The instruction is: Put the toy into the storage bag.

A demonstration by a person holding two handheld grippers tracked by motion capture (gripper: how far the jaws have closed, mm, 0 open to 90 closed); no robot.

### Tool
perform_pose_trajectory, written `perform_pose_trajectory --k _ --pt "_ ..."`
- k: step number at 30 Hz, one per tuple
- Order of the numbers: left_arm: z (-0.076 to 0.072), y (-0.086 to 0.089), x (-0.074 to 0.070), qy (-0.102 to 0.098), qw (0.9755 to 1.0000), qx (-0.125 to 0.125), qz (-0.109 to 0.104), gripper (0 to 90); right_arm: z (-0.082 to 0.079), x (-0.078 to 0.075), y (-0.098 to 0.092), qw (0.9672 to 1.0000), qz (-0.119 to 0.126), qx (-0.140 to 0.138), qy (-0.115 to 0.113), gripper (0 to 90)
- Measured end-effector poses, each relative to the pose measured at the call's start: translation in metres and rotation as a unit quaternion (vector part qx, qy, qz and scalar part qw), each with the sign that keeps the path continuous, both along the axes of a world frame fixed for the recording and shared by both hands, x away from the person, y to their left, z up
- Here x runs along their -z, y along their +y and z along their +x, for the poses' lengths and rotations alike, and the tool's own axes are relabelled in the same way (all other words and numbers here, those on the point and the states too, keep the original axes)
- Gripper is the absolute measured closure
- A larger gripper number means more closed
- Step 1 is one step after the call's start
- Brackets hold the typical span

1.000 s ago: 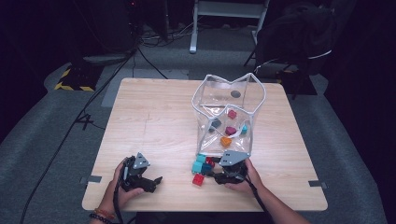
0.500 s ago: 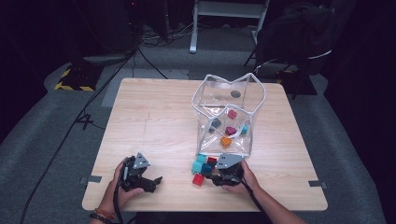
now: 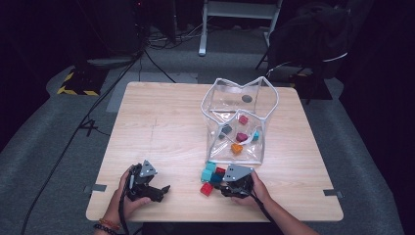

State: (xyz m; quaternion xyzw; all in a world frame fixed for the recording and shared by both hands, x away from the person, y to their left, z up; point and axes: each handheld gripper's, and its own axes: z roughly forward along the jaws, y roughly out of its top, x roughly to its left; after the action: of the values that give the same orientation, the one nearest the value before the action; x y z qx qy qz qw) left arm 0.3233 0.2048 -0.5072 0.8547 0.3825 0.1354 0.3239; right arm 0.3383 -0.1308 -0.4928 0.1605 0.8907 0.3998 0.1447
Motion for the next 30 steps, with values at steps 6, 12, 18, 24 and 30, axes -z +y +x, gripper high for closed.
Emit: perform_pose_trajectory --k 6,12,18,24,30 --pt "0.0 0.0 0.0 0.0 1.0 0.0 0.0 0.1 0.002 -0.004 -0.006 0.9998 0.016 0.005 0.009 61.2" --pt "0.0 0.0 0.0 0.0 1.0 0.0 0.0 0.2 0.001 -0.013 -0.014 0.9994 0.034 0.009 0.007 61.2" --pt "0.0 0.0 0.0 0.0 1.0 0.0 0.0 0.1 0.002 -0.015 -0.02 0.9997 0.019 0.017 -0.004 61.2" --pt "0.0 0.0 0.0 0.0 1.0 0.0 0.0 0.2 0.008 -0.007 -0.025 0.9996 0.006 0.027 0.004 61.2" --pt "0.0 0.0 0.0 0.0 1.0 0.0 0.0 0.1 0.011 -0.002 -0.025 0.9995 0.001 0.029 0.01 61.3"
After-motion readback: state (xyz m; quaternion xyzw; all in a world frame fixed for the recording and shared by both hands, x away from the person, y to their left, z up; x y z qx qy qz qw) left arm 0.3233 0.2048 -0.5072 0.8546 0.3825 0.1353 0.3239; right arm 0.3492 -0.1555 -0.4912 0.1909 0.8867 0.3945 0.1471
